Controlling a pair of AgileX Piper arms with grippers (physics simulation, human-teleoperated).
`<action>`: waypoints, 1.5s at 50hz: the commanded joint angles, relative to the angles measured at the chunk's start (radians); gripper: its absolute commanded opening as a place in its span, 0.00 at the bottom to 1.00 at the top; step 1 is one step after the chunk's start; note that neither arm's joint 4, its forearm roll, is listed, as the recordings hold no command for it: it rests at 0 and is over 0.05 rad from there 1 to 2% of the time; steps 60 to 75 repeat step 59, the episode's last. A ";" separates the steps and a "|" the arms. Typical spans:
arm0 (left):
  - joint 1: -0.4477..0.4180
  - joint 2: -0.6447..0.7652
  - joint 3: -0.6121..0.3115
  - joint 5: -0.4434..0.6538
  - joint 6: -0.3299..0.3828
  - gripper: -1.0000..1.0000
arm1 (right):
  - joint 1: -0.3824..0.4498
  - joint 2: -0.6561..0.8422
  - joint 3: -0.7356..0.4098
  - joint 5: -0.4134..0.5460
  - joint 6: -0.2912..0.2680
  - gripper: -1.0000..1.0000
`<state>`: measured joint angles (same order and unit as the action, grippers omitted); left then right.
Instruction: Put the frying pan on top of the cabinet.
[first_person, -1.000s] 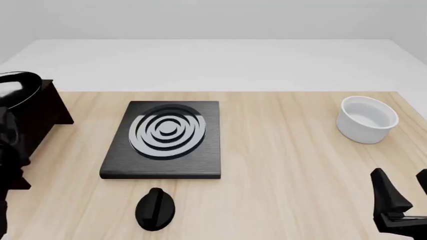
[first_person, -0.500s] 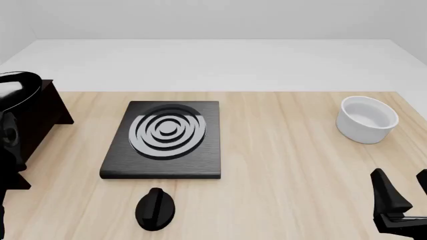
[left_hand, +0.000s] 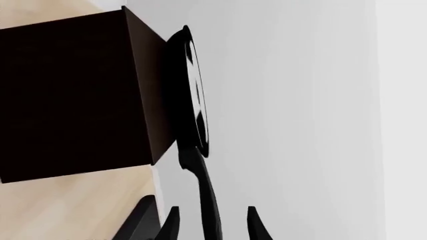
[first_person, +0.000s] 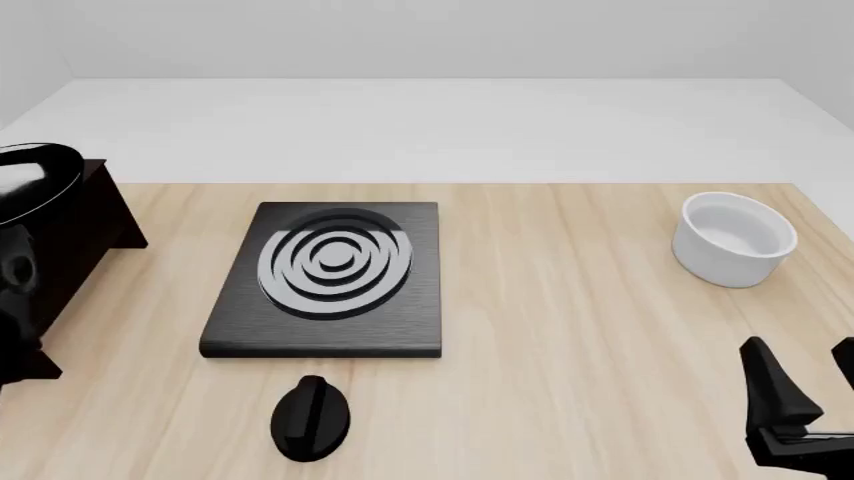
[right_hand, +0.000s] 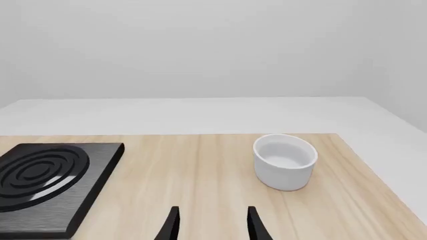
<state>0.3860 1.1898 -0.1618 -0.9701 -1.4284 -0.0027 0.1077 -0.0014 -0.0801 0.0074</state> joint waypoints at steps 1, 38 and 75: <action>0.004 -0.091 0.021 0.064 0.009 1.00 | 0.002 -0.009 -0.001 0.009 -0.004 1.00; 0.095 -0.881 0.019 0.750 0.054 1.00 | 0.002 -0.093 -0.004 0.075 0.005 1.00; 0.059 -1.190 -0.126 1.136 0.117 1.00 | -0.006 -0.107 -0.003 0.076 0.012 1.00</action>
